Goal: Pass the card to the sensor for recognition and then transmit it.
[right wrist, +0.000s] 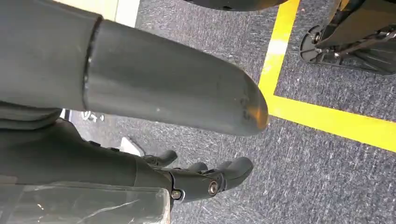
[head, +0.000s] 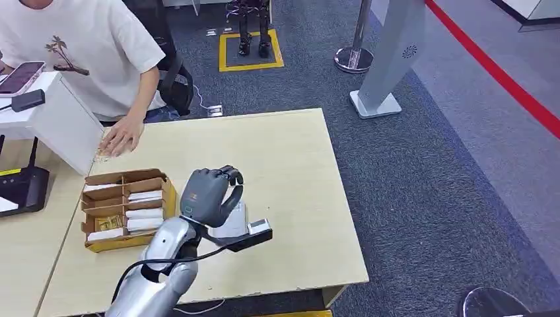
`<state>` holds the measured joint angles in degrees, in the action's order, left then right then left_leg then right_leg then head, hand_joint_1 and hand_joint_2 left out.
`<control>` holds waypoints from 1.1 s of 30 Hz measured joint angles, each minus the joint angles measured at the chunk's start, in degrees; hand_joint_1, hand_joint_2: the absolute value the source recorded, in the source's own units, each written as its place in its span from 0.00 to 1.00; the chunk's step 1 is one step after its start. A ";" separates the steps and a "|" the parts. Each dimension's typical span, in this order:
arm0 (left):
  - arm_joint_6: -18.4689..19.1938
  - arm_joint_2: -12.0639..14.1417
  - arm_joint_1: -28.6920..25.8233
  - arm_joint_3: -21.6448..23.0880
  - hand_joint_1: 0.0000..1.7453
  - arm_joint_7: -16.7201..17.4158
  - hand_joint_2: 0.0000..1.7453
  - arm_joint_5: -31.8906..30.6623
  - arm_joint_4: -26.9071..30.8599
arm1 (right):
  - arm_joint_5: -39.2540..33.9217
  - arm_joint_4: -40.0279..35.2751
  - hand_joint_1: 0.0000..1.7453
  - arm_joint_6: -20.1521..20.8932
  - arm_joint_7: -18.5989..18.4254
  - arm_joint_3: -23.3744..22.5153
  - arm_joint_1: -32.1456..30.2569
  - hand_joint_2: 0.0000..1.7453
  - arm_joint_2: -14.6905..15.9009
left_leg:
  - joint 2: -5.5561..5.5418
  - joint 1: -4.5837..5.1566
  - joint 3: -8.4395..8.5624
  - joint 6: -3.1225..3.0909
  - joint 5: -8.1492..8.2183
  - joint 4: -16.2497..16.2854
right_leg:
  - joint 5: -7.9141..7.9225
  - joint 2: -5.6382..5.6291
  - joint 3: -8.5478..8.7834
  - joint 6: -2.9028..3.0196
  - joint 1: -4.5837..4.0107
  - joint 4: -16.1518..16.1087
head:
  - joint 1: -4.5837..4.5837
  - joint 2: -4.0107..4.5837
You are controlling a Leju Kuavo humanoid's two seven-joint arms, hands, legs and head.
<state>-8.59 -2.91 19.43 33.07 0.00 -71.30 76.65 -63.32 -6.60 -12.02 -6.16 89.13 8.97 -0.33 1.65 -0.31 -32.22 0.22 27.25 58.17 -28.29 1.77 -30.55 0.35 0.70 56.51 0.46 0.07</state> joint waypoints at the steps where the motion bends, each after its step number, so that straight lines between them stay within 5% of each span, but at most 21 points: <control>1: -0.39 -0.18 -0.61 0.26 1.00 0.39 1.00 -0.33 -0.59 | -0.11 0.00 0.00 0.00 0.00 0.00 -0.01 0.00 0.00 | 0.00 0.00 0.00 0.00 0.00 0.00 | 0.00 0.00 0.00 0.00 0.00 0.00 | 0.00 0.00; 16: -3.24 -2.36 -4.43 1.16 1.00 1.73 1.00 -2.49 -6.89 | 0.83 0.00 0.00 -0.02 -0.85 0.00 -0.05 0.00 0.00 | -0.01 0.00 -0.03 -0.01 0.00 0.00 | 0.00 0.02 -0.02 0.00 0.00 0.00 | 0.00 0.00; 23: -4.75 -1.99 -4.65 1.05 1.00 6.38 1.00 -8.03 -8.00 | 0.87 0.02 0.00 -0.26 -0.92 0.00 -0.26 0.00 0.00 | -0.01 -0.01 -0.04 -0.01 0.00 -0.01 | 0.00 0.02 -0.01 0.00 0.00 0.01 | 0.00 0.02; 33: -4.75 -0.92 -6.48 -0.32 1.00 8.81 1.00 -12.46 -8.00 | -0.09 0.02 0.00 -0.66 -0.85 0.00 -0.70 0.00 0.00 | -0.01 0.00 -0.05 -0.01 0.00 -0.01 | -0.01 0.02 -0.02 0.00 0.00 0.01 | 0.00 0.00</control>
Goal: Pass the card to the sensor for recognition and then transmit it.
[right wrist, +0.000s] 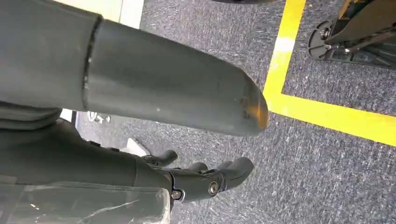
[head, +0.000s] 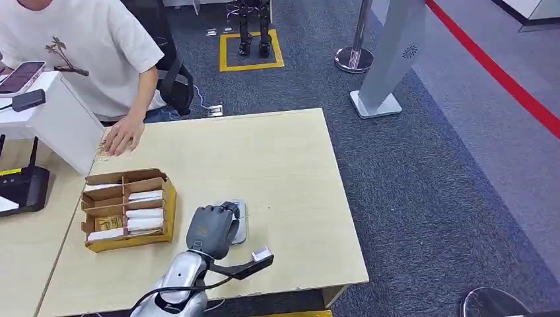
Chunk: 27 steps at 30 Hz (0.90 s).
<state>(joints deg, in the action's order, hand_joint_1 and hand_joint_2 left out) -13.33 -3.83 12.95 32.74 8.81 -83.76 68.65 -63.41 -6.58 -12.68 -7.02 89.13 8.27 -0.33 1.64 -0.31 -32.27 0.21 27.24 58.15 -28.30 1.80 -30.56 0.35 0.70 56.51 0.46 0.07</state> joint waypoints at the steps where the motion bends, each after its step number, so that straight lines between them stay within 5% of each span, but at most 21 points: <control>1: 0.00 0.09 -0.18 -0.07 1.00 0.02 1.00 -0.09 0.00 | -0.02 0.00 0.00 -0.02 0.02 0.00 -0.02 0.00 0.00 | 0.00 0.00 0.00 0.00 0.00 0.00 | 0.00 0.00 0.00 0.00 0.00 0.00 | 0.00 0.00; 27: -0.13 3.58 -3.97 -7.04 1.00 2.23 1.00 -3.78 3.96 | -1.42 0.00 0.00 0.07 0.39 0.00 -0.65 0.00 -0.11 | 0.00 0.00 -0.01 -0.03 -0.02 -0.01 | 0.00 0.01 0.00 0.00 0.00 0.00 | -0.02 0.00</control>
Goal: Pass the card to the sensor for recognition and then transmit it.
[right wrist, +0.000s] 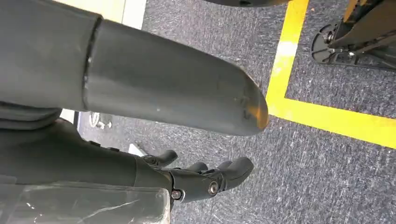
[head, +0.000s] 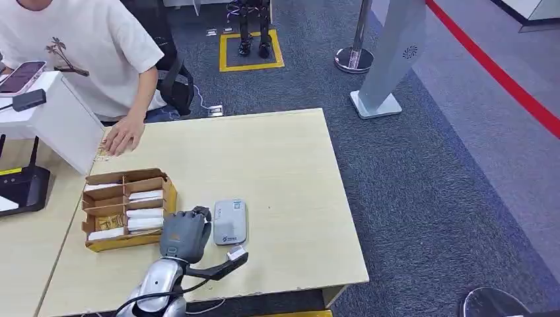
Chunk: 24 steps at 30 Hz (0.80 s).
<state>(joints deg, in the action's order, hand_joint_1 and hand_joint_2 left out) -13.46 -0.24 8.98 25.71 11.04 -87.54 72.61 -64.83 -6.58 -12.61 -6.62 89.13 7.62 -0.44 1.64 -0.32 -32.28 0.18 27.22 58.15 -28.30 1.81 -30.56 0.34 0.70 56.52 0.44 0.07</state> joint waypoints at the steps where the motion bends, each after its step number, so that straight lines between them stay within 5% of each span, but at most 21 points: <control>1: 0.00 0.07 -0.06 -0.33 1.00 0.00 1.00 -0.09 0.11 | -0.11 0.00 0.00 0.00 -0.02 0.00 -0.01 0.00 0.00 | 0.00 0.00 0.00 0.00 0.00 0.00 | 0.00 0.00 0.00 0.00 0.00 0.00 | 0.02 0.00; 11: 0.00 0.55 -0.78 -2.21 1.00 -0.46 1.00 0.33 1.20 | -0.72 0.00 0.00 0.07 0.00 0.00 -0.01 0.00 -0.02 | 0.00 0.00 0.00 0.00 0.00 0.00 | 0.00 0.00 0.00 0.00 0.00 0.00 | 0.02 0.00; 24: 0.20 -2.82 -1.63 -2.56 1.00 -8.04 1.00 7.19 1.44 | -0.48 0.00 0.00 0.66 0.09 0.00 0.01 0.00 -0.04 | 0.00 0.01 0.00 0.00 0.00 0.02 | 0.00 0.00 0.00 0.00 0.01 -0.01 | 0.00 0.00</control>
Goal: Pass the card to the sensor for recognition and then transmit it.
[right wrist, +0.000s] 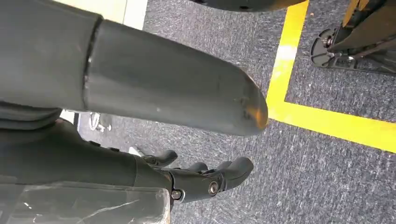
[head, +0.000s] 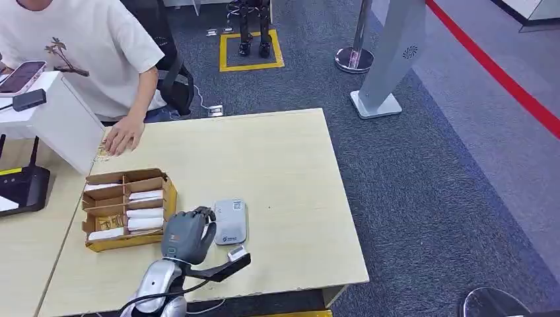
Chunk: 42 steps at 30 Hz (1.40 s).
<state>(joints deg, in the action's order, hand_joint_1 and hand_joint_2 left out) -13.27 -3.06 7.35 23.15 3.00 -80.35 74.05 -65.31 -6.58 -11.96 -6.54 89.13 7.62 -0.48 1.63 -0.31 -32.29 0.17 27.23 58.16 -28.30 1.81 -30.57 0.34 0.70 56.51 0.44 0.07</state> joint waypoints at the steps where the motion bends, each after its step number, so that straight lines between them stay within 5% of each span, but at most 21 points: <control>1: 0.00 -0.41 -0.05 0.04 1.00 -0.26 1.00 0.26 0.00 | 0.00 0.00 0.00 0.00 -0.02 0.00 0.00 0.00 -0.02 | 0.00 0.00 0.00 0.00 0.00 0.00 | 0.00 0.00 0.00 0.00 0.00 0.00 | 0.02 0.00; 42: -0.61 -2.34 -2.56 1.49 1.00 2.88 1.00 -2.58 -2.58 | 0.85 0.00 0.00 0.00 -0.31 0.00 -0.01 0.00 -0.13 | 0.00 -0.01 0.00 0.00 0.00 -0.01 | 0.00 0.00 -0.01 0.00 0.00 0.00 | 0.02 0.00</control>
<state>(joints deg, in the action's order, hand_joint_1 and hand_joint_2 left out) -13.88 -5.40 4.79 24.63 5.88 -82.93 71.47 -64.46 -6.58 -11.96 -6.84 89.13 7.62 -0.61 1.64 -0.31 -32.28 0.17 27.22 58.15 -28.30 1.81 -30.57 0.34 0.70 56.51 0.46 0.07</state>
